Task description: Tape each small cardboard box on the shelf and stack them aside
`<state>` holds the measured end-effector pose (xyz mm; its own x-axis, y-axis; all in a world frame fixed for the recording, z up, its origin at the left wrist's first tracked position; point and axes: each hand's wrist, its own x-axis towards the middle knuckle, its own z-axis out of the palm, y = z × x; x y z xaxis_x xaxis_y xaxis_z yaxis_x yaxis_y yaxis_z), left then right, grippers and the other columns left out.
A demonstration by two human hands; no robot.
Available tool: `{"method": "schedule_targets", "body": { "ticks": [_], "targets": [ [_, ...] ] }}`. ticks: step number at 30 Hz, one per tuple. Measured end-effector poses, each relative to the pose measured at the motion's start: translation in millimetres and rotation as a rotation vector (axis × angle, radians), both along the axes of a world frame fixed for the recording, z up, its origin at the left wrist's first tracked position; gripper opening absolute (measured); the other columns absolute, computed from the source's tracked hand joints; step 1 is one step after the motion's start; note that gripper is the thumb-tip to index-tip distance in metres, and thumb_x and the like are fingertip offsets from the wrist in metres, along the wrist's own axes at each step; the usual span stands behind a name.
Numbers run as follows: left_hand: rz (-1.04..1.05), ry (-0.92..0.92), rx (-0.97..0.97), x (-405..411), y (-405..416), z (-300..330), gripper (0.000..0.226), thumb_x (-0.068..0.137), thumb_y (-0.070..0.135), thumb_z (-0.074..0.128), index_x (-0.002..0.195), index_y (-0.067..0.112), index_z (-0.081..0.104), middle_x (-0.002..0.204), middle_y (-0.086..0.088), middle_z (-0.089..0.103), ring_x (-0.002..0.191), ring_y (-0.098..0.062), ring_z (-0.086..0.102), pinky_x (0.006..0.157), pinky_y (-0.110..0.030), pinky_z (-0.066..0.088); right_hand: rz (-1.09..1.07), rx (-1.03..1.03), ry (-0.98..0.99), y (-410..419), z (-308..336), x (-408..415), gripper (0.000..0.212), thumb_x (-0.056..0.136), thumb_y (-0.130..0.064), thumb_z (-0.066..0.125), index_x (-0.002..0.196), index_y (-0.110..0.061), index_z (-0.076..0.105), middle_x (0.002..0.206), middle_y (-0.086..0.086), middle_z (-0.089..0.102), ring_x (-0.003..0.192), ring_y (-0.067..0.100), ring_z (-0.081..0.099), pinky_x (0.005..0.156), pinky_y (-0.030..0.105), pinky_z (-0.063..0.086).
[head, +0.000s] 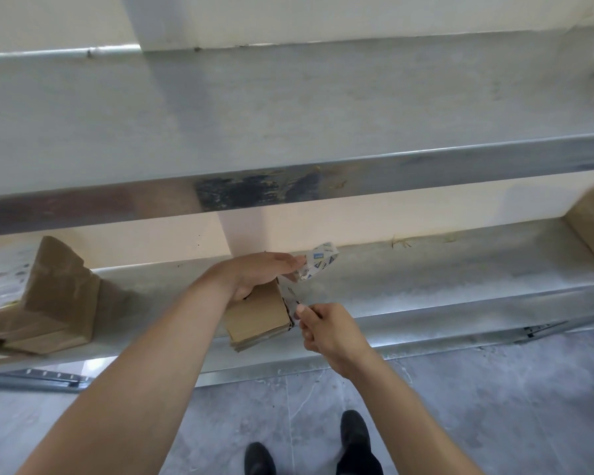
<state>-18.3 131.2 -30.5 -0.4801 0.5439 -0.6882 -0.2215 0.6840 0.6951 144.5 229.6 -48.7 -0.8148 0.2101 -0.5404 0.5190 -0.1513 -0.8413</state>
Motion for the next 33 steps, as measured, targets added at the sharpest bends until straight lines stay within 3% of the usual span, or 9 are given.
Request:
{"method": "schedule_targets", "body": {
  "ticks": [10,13,15,17,19,22,26,30,33],
  "targets": [
    [-0.008,0.004,0.03,2,1,3,0.041,0.097,0.054,0.054,0.117,0.022,0.07,0.121,-0.002,0.066,0.121,-0.021,0.051,0.111,-0.034,0.033,-0.048,-0.029,-0.01,-7,-1,-13,0.029,0.107,-0.019,0.048,0.082,-0.005,0.051,0.059,-0.001,0.035,0.049,0.011,0.026,0.047,0.025,0.025],
    [0.003,0.01,0.041,4,1,5,0.045,0.099,0.049,0.054,0.124,0.014,0.067,0.122,-0.005,0.065,0.108,-0.017,0.054,0.083,-0.022,0.041,-0.068,-0.033,-0.004,-7,-3,-14,0.026,0.106,-0.018,0.047,0.085,-0.005,0.051,0.061,0.001,0.032,0.05,0.012,0.024,0.046,0.024,0.024],
    [0.017,-0.005,0.041,5,1,6,0.046,0.099,0.048,0.054,0.126,0.012,0.066,0.122,-0.006,0.064,0.102,-0.016,0.054,0.075,-0.022,0.041,-0.08,-0.048,-0.007,-7,-4,-16,0.023,0.106,-0.018,0.047,0.087,-0.006,0.052,0.061,0.001,0.031,0.049,0.011,0.024,0.045,0.024,0.024],
    [0.009,-0.003,0.043,4,0,5,0.045,0.099,0.049,0.054,0.123,0.014,0.067,0.126,-0.009,0.065,0.104,-0.017,0.053,0.078,-0.023,0.042,-0.08,-0.051,-0.016,-7,-3,-17,0.022,0.106,-0.018,0.048,0.088,-0.006,0.053,0.06,0.0,0.032,0.048,0.011,0.024,0.045,0.024,0.024],
    [0.0,0.009,0.041,3,-1,3,0.04,0.098,0.051,0.054,0.115,0.019,0.07,0.123,-0.008,0.066,0.107,-0.018,0.052,0.093,-0.026,0.042,-0.081,-0.054,-0.018,-7,-2,-18,0.024,0.106,-0.018,0.049,0.086,-0.006,0.053,0.059,-0.001,0.033,0.048,0.011,0.025,0.045,0.024,0.025],
    [0.02,-0.019,0.051,3,-2,3,0.037,0.091,0.057,0.058,0.102,0.025,0.072,0.111,-0.003,0.067,0.11,-0.022,0.054,0.112,-0.042,0.038,-0.093,-0.054,-0.018,-8,2,-18,0.026,0.106,-0.018,0.049,0.083,-0.005,0.052,0.058,-0.001,0.034,0.046,0.01,0.026,0.045,0.023,0.026],
    [0.037,-0.033,0.066,3,-2,3,0.039,0.093,0.055,0.058,0.108,0.021,0.071,0.118,-0.007,0.066,0.108,-0.024,0.056,0.108,-0.044,0.043,-0.102,-0.056,-0.014,-9,3,-17,0.026,0.106,-0.016,0.049,0.083,-0.004,0.053,0.057,-0.001,0.035,0.045,0.009,0.027,0.045,0.023,0.026],
    [0.027,0.018,0.069,3,-2,2,0.046,0.097,0.054,0.053,0.12,0.018,0.07,0.128,-0.008,0.063,0.112,-0.017,0.051,0.09,-0.025,0.042,-0.104,-0.014,-0.023,-6,-4,-18,0.027,0.104,-0.018,0.052,0.083,-0.004,0.059,0.059,0.002,0.038,0.046,0.011,0.029,0.047,0.027,0.028],
    [0.037,0.015,0.079,3,-2,0,0.046,0.098,0.053,0.052,0.12,0.017,0.07,0.128,-0.006,0.064,0.119,-0.021,0.052,0.092,-0.024,0.042,0.017,0.239,-0.083,0,-12,-16,0.039,0.102,-0.024,0.053,0.073,0.001,0.059,0.062,0.007,0.043,0.052,0.018,0.035,0.054,0.036,0.033]
  ]
}}
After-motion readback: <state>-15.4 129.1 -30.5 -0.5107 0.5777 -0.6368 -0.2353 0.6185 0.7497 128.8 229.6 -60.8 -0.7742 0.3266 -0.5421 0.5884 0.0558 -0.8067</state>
